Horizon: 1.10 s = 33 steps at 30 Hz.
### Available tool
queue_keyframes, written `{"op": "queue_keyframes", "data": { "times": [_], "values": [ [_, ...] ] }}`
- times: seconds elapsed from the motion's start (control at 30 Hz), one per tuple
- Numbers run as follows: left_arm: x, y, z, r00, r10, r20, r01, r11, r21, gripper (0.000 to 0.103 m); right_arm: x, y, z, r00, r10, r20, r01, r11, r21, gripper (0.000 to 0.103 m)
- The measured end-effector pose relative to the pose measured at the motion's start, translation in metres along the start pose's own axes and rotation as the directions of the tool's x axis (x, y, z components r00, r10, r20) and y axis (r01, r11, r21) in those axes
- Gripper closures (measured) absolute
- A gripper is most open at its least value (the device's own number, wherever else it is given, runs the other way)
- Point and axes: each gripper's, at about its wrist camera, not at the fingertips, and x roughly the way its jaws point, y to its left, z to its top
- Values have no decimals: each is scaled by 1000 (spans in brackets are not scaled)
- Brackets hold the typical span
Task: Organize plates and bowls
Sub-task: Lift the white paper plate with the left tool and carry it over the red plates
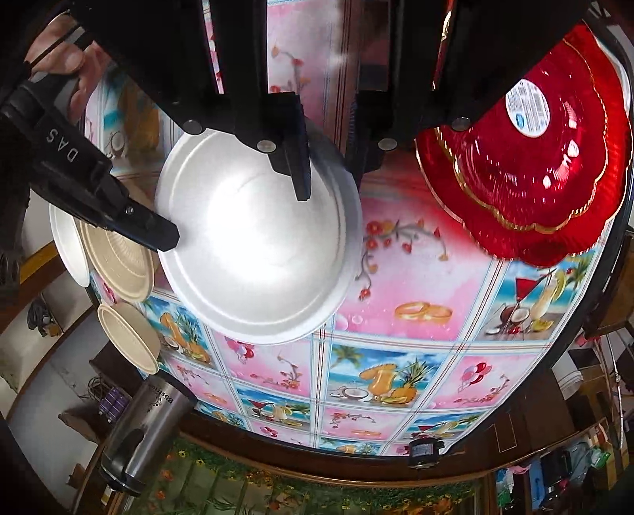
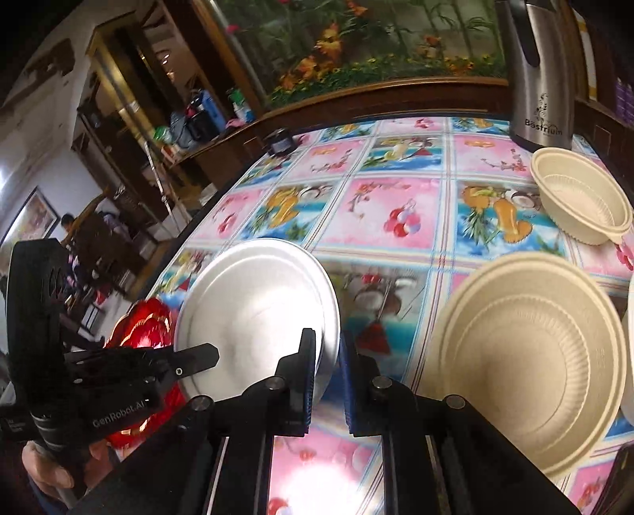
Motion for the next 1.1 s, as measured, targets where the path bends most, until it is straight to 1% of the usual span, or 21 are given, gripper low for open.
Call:
{"op": "queue_keyframes", "data": {
  "times": [0.17, 0.47, 0.6, 0.73, 0.8, 0.9, 1.0, 1.1],
  "values": [
    [-4, -4, -11, 998, 35, 59, -35, 999, 9, 88, 1, 2, -5, 1000, 14, -10, -14, 1000, -10, 91],
    [-18, -1, -15, 996, 23, 91, -24, 1000, 3, 88, -9, 2, -6, 999, 48, 18, -48, 999, -17, 92],
    [-30, 4, -17, 994, 10, 107, -10, 1000, -1, 88, -17, 4, -7, 994, 99, 40, -98, 995, -18, 92],
    [-44, 17, -21, 992, 6, 124, -4, 1000, -15, 89, -25, 8, -11, 979, 194, 60, -193, 981, -16, 92],
    [-50, 24, -24, 991, 9, 131, -6, 1000, -19, 89, -26, 15, -16, 972, 228, 62, -228, 974, -12, 92],
    [-60, 36, -31, 989, 21, 143, -18, 1000, -24, 89, -28, 29, -23, 966, 246, 74, -246, 969, -10, 92],
    [-71, 51, -39, 987, 33, 155, -28, 999, -36, 89, -30, 45, -29, 957, 277, 90, -279, 960, 6, 92],
    [-82, 66, -47, 983, 63, 173, -56, 997, -47, 88, -27, 65, -33, 954, 286, 85, -287, 958, 2, 92]
  ]
}}
